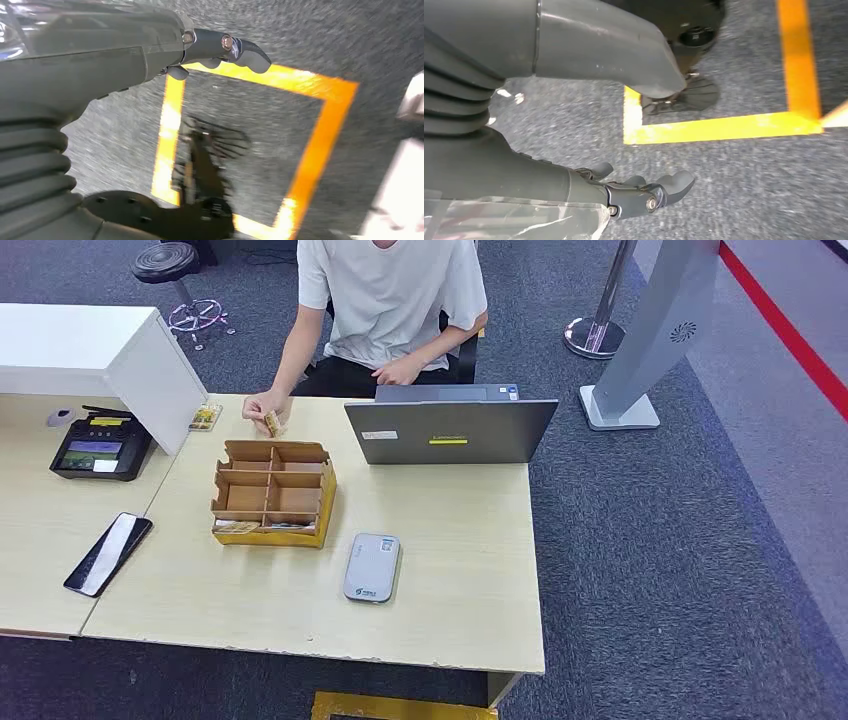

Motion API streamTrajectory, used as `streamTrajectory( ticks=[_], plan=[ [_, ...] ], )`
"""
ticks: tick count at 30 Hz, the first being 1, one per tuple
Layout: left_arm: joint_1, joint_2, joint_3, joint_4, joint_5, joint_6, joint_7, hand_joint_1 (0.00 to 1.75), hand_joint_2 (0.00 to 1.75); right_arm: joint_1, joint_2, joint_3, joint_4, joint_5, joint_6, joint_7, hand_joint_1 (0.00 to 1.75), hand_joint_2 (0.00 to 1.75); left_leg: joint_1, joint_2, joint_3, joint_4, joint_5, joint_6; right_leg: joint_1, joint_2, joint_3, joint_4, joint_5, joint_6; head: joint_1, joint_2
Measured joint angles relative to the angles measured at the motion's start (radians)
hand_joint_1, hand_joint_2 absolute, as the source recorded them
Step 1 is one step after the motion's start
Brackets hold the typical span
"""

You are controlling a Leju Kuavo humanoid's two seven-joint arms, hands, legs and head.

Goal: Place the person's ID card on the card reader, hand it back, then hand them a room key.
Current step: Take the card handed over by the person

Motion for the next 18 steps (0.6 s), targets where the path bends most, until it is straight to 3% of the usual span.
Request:
streamTrajectory(
  ticks=[6, 12, 16, 18],
  plan=[
    [-0.022, -0.013, 0.131, -0.004, 0.031, -0.019, -0.063, 0.00, 0.00, -0.034, 0.020, -0.121, 0.020, 0.046, 0.004, -0.057, 0.00, 0.00, 0.000, 0.000, 0.000, 0.000, 0.000, 0.000, 0.000, 0.000, 0.000, 0.000, 0.000, 0.000, 0.000, 0.000],
    [-0.076, -0.052, 0.483, -0.052, 0.106, -0.097, -0.286, 0.00, 0.00, -0.114, 0.065, -0.415, 0.066, 0.208, 0.018, -0.263, 0.00, 0.00, 0.000, 0.001, 0.001, 0.000, 0.001, -0.001, 0.000, 0.001, 0.001, 0.000, 0.001, 0.000, 0.000, 0.000],
    [-0.080, -0.091, 0.625, -0.139, 0.109, -0.149, -0.322, 0.00, 1.75, -0.130, 0.078, -0.508, 0.081, 0.216, 0.017, -0.274, 0.00, 0.00, 0.000, 0.000, 0.000, 0.000, 0.001, -0.001, 0.000, 0.000, 0.000, 0.000, 0.001, 0.000, 0.000, 0.000],
    [-0.073, -0.140, 0.678, -0.272, 0.128, -0.180, -0.312, 0.00, 1.75, -0.131, 0.082, -0.542, 0.085, 0.212, 0.014, -0.275, 0.00, 0.00, 0.000, 0.000, -0.001, 0.000, 0.001, -0.001, 0.000, 0.000, -0.001, 0.000, 0.001, 0.000, 0.000, 0.000]
  ],
)
